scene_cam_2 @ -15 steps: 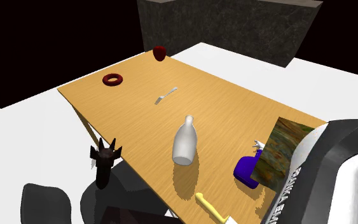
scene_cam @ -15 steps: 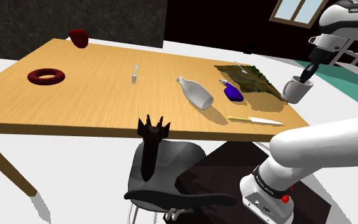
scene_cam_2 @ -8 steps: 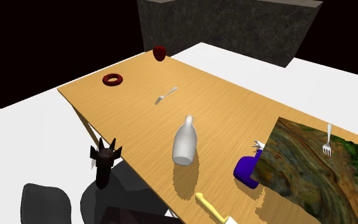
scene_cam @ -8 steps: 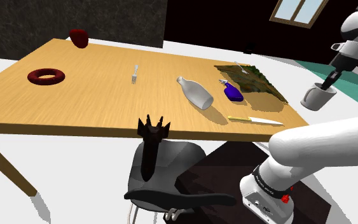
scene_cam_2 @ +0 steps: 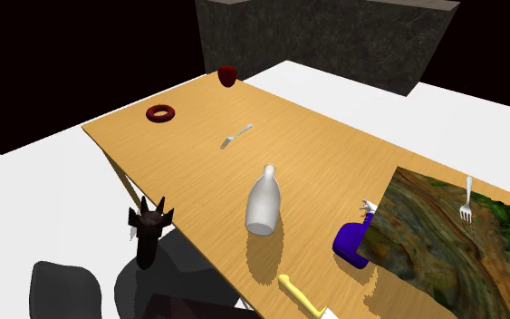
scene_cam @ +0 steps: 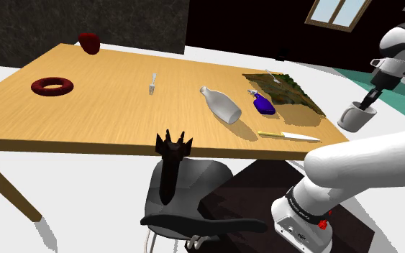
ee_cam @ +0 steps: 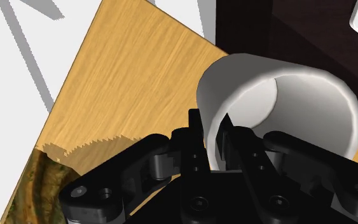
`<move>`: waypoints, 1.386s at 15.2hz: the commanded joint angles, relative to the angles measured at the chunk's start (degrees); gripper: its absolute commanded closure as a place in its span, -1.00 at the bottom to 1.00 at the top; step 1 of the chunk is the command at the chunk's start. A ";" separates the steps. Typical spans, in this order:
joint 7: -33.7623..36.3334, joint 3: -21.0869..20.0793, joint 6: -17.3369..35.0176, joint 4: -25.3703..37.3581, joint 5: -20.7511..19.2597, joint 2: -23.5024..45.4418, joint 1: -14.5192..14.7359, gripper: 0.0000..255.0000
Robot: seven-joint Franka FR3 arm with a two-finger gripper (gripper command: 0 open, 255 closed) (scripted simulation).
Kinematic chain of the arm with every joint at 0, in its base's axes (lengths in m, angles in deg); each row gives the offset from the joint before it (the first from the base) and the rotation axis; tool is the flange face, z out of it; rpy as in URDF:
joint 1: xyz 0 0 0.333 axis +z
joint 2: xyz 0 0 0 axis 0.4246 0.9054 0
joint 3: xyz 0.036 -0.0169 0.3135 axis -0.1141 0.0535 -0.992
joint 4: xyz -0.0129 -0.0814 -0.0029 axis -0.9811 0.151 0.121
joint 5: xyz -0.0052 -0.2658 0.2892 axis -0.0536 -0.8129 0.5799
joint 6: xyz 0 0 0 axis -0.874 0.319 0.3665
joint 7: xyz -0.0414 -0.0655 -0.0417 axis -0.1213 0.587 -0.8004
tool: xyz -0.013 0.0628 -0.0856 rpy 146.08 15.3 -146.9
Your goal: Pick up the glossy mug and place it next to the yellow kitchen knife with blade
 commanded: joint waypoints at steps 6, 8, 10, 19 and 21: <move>0.12 2.14 5.49 -4.34 -0.91 1.03 0.01 1.00; 0.11 2.86 7.14 -5.45 -1.10 1.54 0.12 1.00; 0.08 3.61 8.83 -6.53 -1.26 2.14 0.27 1.00; -0.46 7.51 16.80 -10.82 -1.46 5.84 1.50 1.00; -0.69 8.51 18.67 -11.66 -1.33 6.92 1.93 1.00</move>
